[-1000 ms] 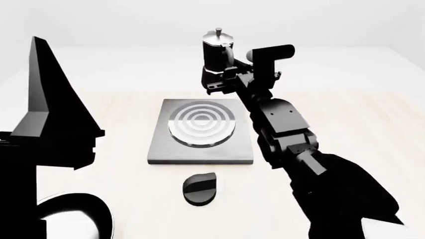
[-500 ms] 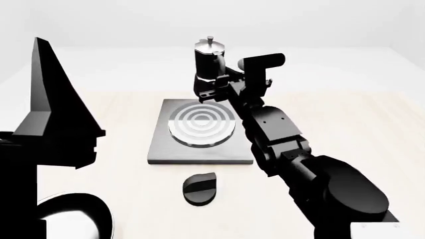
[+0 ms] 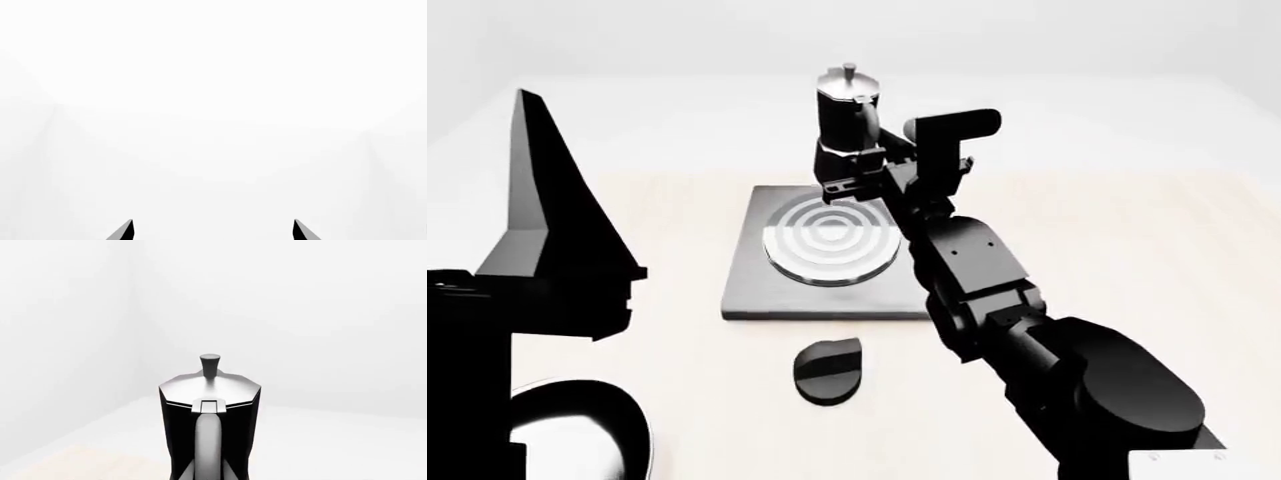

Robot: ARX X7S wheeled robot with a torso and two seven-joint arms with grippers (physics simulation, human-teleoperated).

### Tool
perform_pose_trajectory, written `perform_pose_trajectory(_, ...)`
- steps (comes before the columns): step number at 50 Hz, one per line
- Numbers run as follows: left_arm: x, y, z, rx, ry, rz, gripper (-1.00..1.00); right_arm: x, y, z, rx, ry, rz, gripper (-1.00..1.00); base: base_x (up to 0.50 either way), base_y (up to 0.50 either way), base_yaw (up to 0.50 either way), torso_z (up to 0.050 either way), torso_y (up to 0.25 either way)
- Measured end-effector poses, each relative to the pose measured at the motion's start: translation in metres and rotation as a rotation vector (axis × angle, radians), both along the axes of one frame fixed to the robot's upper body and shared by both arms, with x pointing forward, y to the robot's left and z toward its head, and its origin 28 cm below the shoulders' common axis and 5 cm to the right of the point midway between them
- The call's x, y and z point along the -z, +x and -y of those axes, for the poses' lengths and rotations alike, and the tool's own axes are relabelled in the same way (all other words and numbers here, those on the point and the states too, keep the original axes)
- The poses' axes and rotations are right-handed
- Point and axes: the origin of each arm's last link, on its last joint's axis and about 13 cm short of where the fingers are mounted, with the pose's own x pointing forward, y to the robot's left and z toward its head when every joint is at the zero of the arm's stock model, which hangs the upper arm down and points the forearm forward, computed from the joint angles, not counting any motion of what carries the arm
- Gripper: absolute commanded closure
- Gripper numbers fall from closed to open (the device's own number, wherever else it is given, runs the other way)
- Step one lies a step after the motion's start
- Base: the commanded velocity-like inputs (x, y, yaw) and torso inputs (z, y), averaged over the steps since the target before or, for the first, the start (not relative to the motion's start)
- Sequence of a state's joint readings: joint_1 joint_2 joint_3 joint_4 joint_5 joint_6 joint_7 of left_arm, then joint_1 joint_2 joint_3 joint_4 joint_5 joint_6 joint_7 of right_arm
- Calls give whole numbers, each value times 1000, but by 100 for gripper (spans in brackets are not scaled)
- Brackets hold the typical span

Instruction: Turn on the stove and put the moka pot on it.

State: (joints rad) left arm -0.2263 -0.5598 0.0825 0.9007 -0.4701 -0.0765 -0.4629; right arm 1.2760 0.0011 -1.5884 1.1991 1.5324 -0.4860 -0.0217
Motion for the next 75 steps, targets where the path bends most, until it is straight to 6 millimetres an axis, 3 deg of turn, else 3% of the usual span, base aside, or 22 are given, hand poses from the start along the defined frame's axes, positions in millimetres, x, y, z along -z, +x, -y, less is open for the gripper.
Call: perform_pose_trajectory(75,3,0,0,6,-8,-5,-100,-28,0,-11,-20,60,182,100,-1,0,0,1,-106)
